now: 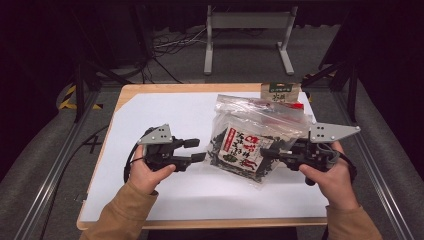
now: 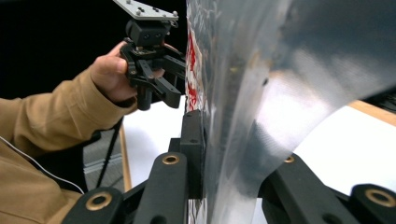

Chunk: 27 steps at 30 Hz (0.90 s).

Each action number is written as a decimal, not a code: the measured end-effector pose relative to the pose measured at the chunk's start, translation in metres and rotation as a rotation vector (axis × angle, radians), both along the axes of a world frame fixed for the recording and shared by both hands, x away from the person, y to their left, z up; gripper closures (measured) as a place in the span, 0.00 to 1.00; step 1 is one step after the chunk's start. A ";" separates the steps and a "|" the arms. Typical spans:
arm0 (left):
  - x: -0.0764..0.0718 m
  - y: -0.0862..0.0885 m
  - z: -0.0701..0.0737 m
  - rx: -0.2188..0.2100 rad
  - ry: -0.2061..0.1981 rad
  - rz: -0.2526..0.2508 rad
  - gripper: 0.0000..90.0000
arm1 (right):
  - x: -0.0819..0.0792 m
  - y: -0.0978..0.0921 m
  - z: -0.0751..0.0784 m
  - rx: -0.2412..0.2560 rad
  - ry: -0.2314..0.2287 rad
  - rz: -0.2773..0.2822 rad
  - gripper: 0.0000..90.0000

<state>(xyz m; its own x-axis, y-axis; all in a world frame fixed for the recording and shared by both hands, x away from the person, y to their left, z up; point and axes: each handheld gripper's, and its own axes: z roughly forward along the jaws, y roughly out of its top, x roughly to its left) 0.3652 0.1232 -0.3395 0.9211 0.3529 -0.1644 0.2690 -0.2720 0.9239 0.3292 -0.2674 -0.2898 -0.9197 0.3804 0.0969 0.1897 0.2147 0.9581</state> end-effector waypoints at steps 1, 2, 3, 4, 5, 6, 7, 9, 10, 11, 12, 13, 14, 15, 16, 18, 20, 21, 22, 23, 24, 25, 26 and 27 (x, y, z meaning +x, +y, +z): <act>0.001 0.002 0.000 -0.002 -0.001 0.004 0.52 | 0.000 -0.001 0.003 -0.012 -0.007 -0.005 0.85; 0.001 0.004 0.000 -0.002 -0.003 0.009 0.51 | 0.000 -0.003 0.007 -0.025 -0.013 -0.012 0.85; 0.001 0.004 0.000 -0.002 -0.003 0.009 0.50 | 0.000 -0.003 0.007 -0.025 -0.013 -0.012 0.85; 0.002 0.006 0.001 0.000 -0.003 0.015 0.50 | 0.000 -0.004 0.010 -0.035 -0.020 -0.017 0.85; 0.003 0.008 0.000 -0.003 -0.001 0.023 0.50 | 0.000 -0.006 0.015 -0.047 -0.030 -0.024 0.85; 0.004 0.009 0.000 -0.001 -0.002 0.029 0.49 | 0.000 -0.008 0.018 -0.055 -0.037 -0.029 0.85; 0.005 0.011 0.000 0.003 -0.011 0.036 0.49 | 0.001 -0.009 0.022 -0.062 -0.042 -0.032 0.85; 0.005 0.014 0.000 0.009 -0.013 0.061 0.49 | 0.002 -0.011 0.027 -0.078 -0.049 -0.041 0.85; 0.005 0.014 0.000 0.009 -0.013 0.061 0.48 | 0.002 -0.011 0.027 -0.078 -0.049 -0.041 0.85; 0.005 0.016 0.000 0.018 -0.020 0.068 0.48 | 0.002 -0.012 0.029 -0.087 -0.052 -0.045 0.85; 0.006 0.017 0.000 0.023 -0.023 0.071 0.48 | 0.003 -0.013 0.031 -0.095 -0.055 -0.048 0.85; 0.006 0.019 0.000 0.025 -0.025 0.082 0.47 | 0.004 -0.014 0.033 -0.099 -0.058 -0.050 0.85; 0.006 0.020 -0.001 0.026 -0.020 0.088 0.47 | 0.005 -0.015 0.035 -0.107 -0.064 -0.056 0.85; 0.007 0.022 -0.001 0.030 -0.022 0.093 0.47 | 0.005 -0.016 0.037 -0.110 -0.066 -0.060 0.85; 0.008 0.023 -0.001 0.026 -0.015 0.100 0.46 | 0.006 -0.017 0.039 -0.116 -0.071 -0.065 0.85; 0.009 0.026 -0.002 0.031 -0.018 0.110 0.45 | 0.008 -0.019 0.043 -0.123 -0.078 -0.074 0.85; 0.010 0.029 -0.003 0.036 -0.007 0.119 0.43 | 0.010 -0.021 0.046 -0.130 -0.085 -0.081 0.85; 0.011 0.031 -0.003 0.041 -0.011 0.122 0.43 | 0.011 -0.022 0.048 -0.135 -0.087 -0.086 0.85; 0.011 0.032 -0.003 0.043 -0.005 0.123 0.42 | 0.012 -0.023 0.050 -0.137 -0.090 -0.090 0.85; 0.012 0.033 -0.003 0.049 -0.010 0.125 0.42 | 0.013 -0.024 0.051 -0.141 -0.093 -0.094 0.85; 0.012 0.034 -0.004 0.054 -0.006 0.131 0.41 | 0.014 -0.025 0.052 -0.144 -0.096 -0.096 0.85; 0.012 0.035 -0.004 0.057 -0.004 0.136 0.40 | 0.014 -0.026 0.053 -0.144 -0.097 -0.098 0.85; 0.013 0.036 -0.004 0.064 -0.004 0.142 0.40 | 0.015 -0.027 0.054 -0.144 -0.100 -0.100 0.85; 0.012 0.036 -0.004 0.064 0.003 0.145 0.39 | 0.016 -0.028 0.055 -0.145 -0.101 -0.103 0.85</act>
